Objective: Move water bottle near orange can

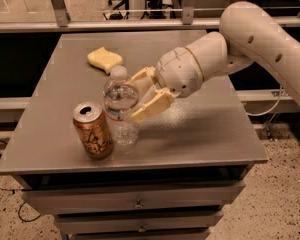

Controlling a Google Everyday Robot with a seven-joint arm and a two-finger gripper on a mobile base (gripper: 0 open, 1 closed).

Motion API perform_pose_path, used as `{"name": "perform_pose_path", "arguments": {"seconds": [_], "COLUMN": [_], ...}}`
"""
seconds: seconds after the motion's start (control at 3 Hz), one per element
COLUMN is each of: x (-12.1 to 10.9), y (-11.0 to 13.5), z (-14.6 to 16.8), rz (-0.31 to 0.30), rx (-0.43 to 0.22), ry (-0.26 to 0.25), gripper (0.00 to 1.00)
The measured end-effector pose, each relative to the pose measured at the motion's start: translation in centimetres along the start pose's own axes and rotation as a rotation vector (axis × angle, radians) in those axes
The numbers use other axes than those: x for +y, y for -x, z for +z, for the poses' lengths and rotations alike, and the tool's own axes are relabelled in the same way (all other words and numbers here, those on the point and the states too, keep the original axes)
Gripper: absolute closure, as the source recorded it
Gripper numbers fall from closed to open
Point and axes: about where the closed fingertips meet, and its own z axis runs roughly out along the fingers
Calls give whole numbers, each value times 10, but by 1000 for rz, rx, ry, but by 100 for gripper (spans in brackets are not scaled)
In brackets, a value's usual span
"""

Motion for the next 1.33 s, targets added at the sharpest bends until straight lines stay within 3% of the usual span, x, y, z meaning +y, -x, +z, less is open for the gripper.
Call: {"name": "perform_pose_path", "arguments": {"seconds": [0.33,0.67,1.0,1.33], "x": [0,-1,-2,-11], "y": [-5,-11,-12,-19], "z": [4,6,5,-12], "rz": [3,7,10,18], "rx": [19,35,39,58], "ry": [10,16,13,-34], "gripper": [12,0,0,0]}}
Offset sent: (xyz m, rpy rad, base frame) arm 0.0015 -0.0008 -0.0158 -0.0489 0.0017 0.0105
